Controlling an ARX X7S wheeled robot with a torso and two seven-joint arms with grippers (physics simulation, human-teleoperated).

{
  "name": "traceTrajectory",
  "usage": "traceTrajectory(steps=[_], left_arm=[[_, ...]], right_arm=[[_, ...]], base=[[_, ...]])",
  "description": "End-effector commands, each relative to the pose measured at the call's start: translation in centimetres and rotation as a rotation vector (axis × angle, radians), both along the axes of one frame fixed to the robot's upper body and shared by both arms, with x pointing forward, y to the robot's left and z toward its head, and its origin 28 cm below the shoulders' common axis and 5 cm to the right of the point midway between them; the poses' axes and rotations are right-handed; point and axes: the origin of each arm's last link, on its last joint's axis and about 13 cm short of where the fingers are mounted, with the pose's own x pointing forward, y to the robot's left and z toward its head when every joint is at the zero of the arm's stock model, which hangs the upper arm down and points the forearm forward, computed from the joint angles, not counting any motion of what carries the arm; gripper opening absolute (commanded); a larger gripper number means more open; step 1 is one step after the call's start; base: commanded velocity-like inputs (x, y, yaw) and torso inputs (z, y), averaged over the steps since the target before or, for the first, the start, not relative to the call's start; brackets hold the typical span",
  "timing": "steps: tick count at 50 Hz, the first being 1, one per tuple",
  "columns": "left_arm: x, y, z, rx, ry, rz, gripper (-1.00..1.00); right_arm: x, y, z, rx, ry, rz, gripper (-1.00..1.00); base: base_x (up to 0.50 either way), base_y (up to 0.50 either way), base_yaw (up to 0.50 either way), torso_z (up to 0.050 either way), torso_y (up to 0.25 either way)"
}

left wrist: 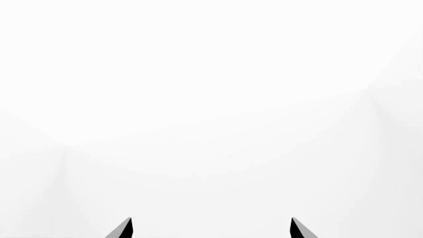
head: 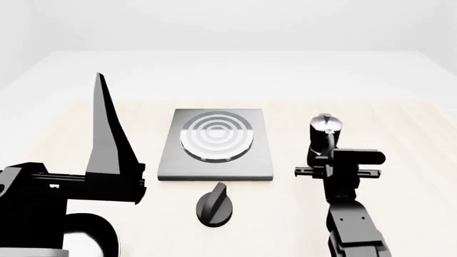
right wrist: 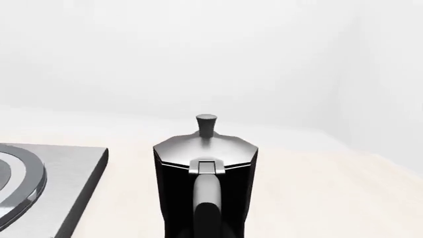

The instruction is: Turn on the stove and put the moka pot on it.

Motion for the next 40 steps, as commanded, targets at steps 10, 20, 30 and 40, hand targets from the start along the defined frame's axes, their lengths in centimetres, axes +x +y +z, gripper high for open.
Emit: traceTrajectory(steps=[10, 20, 30, 40], left_arm=[[0.1, 0.1, -0.1, -0.006, 0.001, -0.001, 1.0], [0.1, 0.1, -0.3, -0.011, 0.001, 0.002, 1.0], [0.1, 0.2, -0.4, -0.012, 0.004, 0.0, 1.0], [0.0, 0.3, -0.5, -0.013, 0.008, 0.004, 1.0]], right_arm=[[3.4, 2.3, 9.3, -0.012, -0.235, 0.072, -1.0], [5.7, 4.1, 12.2, -0.035, -0.287, 0.118, -1.0], [8.2, 5.7, 13.8, -0.053, -0.29, 0.134, -1.0], [9.1, 5.9, 15.6, -0.061, -0.303, 0.11, -1.0]], base=[[0.0, 0.0, 0.0, 0.0, 0.001], [0.0, 0.0, 0.0, 0.0, 0.001], [0.0, 0.0, 0.0, 0.0, 0.001], [0.0, 0.0, 0.0, 0.0, 0.001]])
